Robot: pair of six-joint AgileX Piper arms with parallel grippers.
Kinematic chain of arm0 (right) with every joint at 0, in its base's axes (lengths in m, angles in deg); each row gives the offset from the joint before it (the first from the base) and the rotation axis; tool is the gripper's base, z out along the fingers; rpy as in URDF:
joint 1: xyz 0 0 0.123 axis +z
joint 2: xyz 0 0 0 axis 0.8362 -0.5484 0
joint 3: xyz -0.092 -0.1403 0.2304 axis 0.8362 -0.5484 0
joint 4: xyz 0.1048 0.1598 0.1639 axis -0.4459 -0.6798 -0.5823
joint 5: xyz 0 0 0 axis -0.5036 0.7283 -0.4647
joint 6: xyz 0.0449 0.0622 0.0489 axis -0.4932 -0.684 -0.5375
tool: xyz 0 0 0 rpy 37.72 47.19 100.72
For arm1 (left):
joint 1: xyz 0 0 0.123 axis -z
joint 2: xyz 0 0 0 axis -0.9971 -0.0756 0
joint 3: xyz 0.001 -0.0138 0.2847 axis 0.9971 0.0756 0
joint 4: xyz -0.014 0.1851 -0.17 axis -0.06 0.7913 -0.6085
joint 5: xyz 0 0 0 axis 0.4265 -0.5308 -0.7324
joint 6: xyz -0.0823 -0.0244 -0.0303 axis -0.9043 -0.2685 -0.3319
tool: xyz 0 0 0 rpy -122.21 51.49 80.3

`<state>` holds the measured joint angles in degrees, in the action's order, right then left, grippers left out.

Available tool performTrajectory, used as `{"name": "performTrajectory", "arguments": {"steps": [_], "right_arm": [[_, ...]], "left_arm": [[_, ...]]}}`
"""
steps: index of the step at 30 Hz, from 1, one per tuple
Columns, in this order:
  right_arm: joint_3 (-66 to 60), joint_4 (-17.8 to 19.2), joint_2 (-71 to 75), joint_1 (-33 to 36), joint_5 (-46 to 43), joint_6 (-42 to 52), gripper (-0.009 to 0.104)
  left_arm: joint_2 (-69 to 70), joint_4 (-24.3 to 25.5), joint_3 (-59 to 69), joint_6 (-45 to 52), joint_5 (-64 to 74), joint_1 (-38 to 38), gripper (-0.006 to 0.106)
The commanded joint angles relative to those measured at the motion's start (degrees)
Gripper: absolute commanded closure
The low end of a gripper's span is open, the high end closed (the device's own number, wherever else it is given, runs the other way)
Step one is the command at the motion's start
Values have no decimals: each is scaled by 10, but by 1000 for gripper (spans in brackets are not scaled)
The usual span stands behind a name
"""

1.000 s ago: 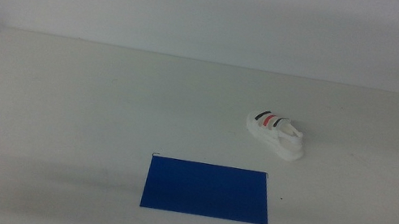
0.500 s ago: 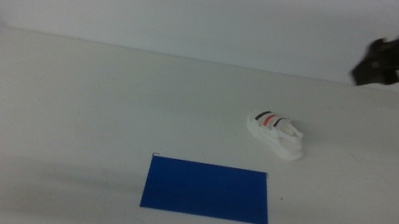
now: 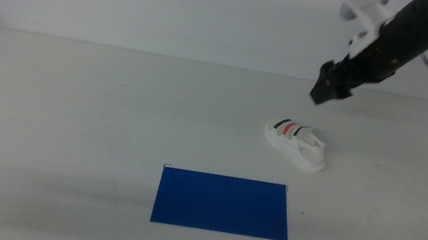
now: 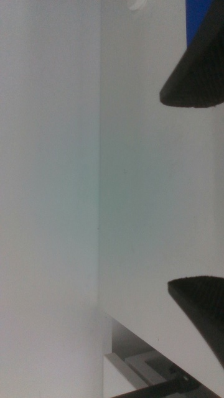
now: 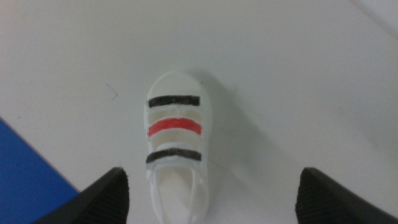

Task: Use one arm to grab the shoe from the table and place it on the mat.

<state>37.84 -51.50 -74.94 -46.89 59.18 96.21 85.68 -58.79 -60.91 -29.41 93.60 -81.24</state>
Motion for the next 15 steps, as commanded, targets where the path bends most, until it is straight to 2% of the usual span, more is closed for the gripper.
{"name": "performTrajectory", "arguments": {"steps": [1, 15], "right_arm": [[23, -6, 17, 5, -17, 9, 3], [23, 0, -62, 30, -17, 73, 3]], "left_arm": [[8, 0, 5, -3, -43, 0, 8], [8, 0, 5, -3, -43, 0, 8]]}}
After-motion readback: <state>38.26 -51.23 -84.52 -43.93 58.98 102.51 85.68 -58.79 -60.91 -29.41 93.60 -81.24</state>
